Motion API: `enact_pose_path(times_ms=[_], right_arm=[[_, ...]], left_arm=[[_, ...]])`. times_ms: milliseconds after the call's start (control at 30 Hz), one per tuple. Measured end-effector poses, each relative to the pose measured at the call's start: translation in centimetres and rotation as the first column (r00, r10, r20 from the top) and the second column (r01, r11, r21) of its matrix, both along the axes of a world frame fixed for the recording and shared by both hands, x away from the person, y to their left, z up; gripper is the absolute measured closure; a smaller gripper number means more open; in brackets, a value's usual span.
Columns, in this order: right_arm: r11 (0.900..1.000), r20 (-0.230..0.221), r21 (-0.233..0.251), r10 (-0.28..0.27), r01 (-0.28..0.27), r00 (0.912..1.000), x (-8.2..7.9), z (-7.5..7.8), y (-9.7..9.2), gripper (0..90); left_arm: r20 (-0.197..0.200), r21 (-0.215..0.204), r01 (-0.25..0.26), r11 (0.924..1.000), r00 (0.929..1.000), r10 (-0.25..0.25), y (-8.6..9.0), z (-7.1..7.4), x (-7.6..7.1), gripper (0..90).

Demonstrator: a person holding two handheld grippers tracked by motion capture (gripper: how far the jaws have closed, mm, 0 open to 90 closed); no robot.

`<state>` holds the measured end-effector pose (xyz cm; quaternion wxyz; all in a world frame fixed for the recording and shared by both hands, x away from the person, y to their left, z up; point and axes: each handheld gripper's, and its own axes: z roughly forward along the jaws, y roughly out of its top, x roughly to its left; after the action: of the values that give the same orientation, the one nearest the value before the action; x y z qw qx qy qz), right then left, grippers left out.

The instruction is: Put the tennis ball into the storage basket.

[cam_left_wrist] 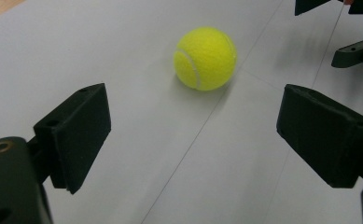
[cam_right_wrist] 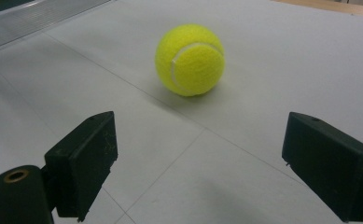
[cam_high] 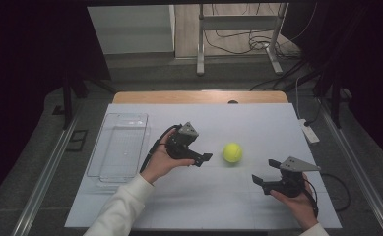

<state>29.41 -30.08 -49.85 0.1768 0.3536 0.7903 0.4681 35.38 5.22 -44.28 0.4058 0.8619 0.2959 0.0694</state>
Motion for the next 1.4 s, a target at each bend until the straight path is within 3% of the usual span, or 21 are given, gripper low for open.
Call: enact_pose_path(times_ms=[1400], right_arm=[[1.0000,0.000,-0.001,0.000,0.000,1.0000,0.0,-0.1,-0.1,10.7]], left_arm=[[-0.026,0.010,0.022,0.9997,0.9994,-0.022,-2.5,-1.0,2.1,10.9]])
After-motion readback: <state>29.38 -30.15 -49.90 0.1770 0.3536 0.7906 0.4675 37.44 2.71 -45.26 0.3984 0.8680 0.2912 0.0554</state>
